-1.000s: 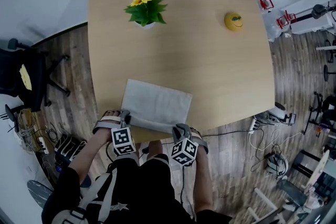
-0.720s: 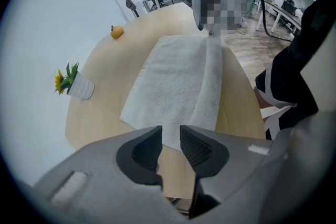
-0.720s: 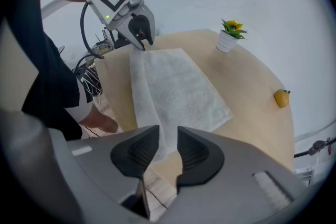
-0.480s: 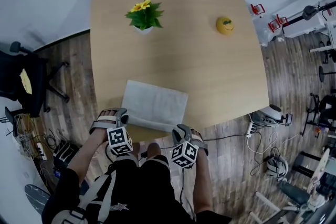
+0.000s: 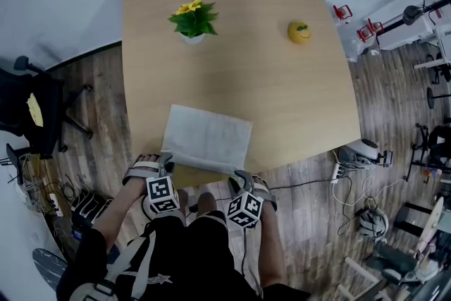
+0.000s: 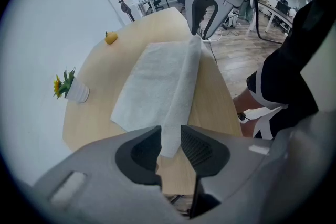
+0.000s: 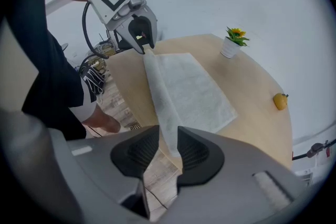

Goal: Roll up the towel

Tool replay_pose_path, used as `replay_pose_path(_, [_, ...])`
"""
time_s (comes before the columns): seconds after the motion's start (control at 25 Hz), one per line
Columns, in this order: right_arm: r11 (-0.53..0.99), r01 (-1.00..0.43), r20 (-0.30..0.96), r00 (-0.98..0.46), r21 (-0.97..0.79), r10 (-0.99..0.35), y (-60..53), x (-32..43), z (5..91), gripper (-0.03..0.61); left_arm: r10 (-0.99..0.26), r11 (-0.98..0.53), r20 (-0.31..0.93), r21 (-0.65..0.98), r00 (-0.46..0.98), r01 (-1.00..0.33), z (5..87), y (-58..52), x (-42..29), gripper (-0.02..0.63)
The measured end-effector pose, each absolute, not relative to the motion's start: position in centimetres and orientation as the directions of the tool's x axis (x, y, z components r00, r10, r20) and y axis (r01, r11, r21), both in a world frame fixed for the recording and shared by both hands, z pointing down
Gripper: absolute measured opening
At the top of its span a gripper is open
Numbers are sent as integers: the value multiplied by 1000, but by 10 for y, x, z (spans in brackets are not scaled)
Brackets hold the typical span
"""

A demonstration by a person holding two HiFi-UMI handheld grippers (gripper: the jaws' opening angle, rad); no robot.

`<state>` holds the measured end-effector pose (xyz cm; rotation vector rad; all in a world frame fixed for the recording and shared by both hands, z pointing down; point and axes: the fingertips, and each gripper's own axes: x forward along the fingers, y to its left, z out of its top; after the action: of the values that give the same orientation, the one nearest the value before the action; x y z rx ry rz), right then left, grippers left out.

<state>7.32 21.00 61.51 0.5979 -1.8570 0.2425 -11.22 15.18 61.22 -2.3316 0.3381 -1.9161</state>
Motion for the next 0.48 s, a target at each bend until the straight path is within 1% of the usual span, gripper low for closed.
replay_pose_path(0.24, [856,-505,928,-256,110,-271,219,72,629,124,-225,-973,959,-212,174,-86,626,162,-111,130])
replay_pose_path(0.48, [859,-499,928,-256,112,-270,217,73,642,126,-212,-975,964,-198,158,-98,641,164,-113,130])
